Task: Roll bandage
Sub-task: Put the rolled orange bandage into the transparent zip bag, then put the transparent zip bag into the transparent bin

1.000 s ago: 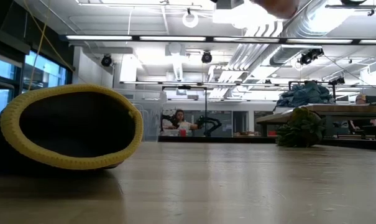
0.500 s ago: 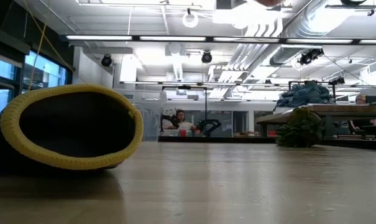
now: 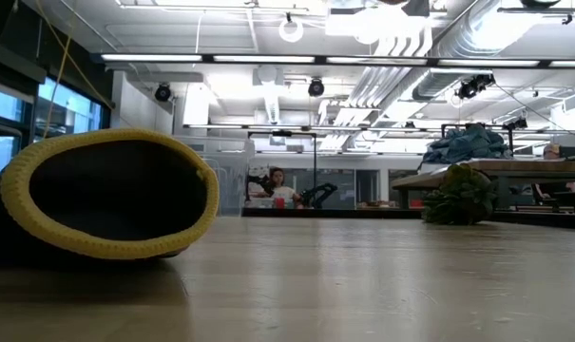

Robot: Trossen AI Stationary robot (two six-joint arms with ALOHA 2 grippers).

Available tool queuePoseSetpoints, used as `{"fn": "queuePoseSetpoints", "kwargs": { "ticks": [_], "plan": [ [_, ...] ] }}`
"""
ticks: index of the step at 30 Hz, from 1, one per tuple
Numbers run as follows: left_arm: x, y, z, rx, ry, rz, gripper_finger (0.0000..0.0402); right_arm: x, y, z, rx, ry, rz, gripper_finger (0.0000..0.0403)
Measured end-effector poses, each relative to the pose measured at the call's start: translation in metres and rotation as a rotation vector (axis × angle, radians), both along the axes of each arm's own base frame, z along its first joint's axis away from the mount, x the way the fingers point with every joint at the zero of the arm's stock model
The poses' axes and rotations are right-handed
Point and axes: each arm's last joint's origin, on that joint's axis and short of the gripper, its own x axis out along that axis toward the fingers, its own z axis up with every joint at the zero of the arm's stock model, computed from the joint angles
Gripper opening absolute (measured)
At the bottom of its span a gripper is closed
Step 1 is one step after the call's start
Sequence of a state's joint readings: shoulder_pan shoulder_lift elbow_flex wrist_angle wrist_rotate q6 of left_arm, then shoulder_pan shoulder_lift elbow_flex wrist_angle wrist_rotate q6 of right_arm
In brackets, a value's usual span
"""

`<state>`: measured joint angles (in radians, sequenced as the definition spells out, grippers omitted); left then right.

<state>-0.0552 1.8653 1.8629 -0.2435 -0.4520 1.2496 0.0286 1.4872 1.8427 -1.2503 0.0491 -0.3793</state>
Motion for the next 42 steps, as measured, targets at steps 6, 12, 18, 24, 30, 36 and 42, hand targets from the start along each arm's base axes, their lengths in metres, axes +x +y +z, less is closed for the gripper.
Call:
{"fn": "queuePoseSetpoints", "kwargs": {
  "ticks": [6,12,18,24,30,36,42],
  "plan": [
    [-0.008,0.005,0.007,-0.045,-0.011,0.021,0.0,-0.003,0.006,0.003,-0.158,-0.011,0.001,0.0235],
    [-0.018,0.006,0.016,-0.043,-0.004,0.034,0.0,-0.014,-0.003,0.014,-0.27,-0.063,-0.117,0.0236],
    [-0.03,0.006,0.01,-0.059,0.12,0.066,0.0,-0.026,-0.009,0.031,-0.259,-0.195,-0.178,0.0236],
    [-0.038,0.019,0.015,-0.002,0.129,0.226,0.0,-0.033,-0.021,0.039,-0.03,-0.3,-0.403,0.0236],
    [-0.054,0.044,0.033,-0.001,0.033,0.424,0.0,-0.027,-0.029,0.037,0.424,-0.355,-0.557,0.0236],
    [-0.083,0.058,0.063,-0.11,-0.134,0.494,0.0,-0.009,-0.039,0.029,0.527,-0.548,-0.752,0.0236],
    [-0.107,0.057,0.089,-0.156,-0.266,0.49,0.0,0.009,-0.052,0.025,0.645,-0.784,-0.824,0.0236]
  ]
}}
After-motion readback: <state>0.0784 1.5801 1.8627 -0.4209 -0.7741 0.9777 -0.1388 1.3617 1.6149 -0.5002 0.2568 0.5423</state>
